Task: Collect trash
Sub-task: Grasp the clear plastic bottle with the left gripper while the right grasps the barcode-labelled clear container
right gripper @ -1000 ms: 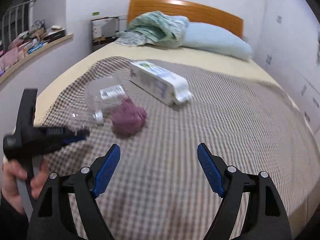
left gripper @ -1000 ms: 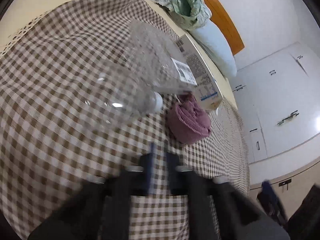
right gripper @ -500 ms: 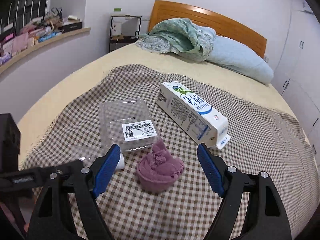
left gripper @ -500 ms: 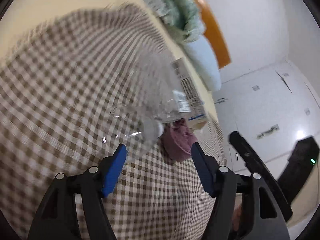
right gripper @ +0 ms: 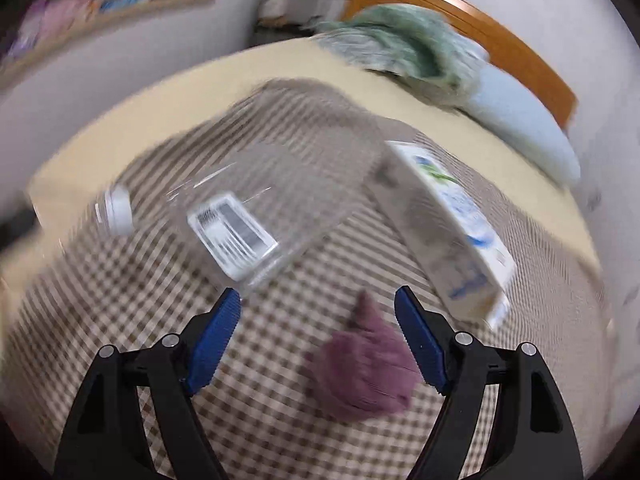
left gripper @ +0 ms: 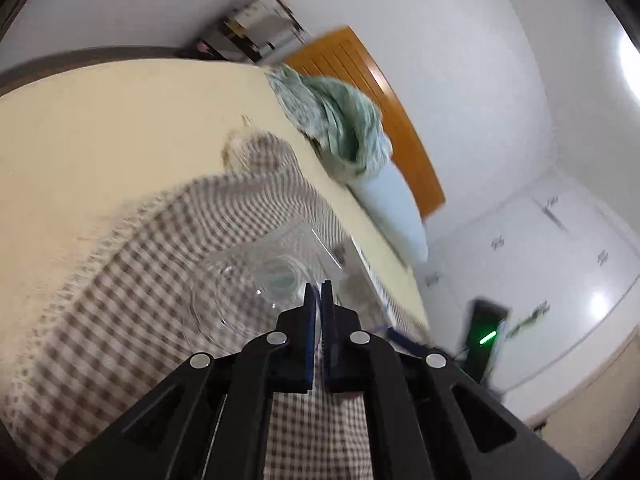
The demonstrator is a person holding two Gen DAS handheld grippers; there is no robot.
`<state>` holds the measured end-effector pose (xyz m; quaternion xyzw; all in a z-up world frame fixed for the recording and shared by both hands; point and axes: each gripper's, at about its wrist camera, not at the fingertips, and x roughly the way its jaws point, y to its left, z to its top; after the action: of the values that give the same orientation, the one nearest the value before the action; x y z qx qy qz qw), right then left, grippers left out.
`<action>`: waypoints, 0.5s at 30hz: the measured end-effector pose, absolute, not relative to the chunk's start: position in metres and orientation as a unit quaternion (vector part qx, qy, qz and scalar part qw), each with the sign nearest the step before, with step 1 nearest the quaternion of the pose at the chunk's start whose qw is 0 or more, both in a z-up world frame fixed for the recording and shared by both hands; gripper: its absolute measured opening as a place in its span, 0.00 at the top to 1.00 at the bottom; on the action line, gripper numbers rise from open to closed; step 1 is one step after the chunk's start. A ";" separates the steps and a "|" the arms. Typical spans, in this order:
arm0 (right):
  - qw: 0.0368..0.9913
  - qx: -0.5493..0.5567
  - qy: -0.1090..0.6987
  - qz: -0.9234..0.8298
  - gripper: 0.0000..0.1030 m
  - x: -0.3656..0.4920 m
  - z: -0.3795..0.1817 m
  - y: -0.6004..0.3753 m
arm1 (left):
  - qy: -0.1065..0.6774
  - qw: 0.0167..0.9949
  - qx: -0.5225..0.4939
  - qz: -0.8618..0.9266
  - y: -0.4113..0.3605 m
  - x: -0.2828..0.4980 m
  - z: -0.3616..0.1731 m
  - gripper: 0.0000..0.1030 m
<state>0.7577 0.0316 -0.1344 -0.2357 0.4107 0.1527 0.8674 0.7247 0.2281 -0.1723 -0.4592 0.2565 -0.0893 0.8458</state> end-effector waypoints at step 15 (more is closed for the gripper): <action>0.795 -0.516 0.247 0.199 0.26 0.714 -0.203 0.168 | 0.250 0.824 -0.508 0.017 0.291 0.704 -0.190 1.00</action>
<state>0.7138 0.1679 -0.2028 -0.5163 0.2473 0.1993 0.7953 0.7045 0.2909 -0.1899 -0.5075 0.2501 0.0172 0.8244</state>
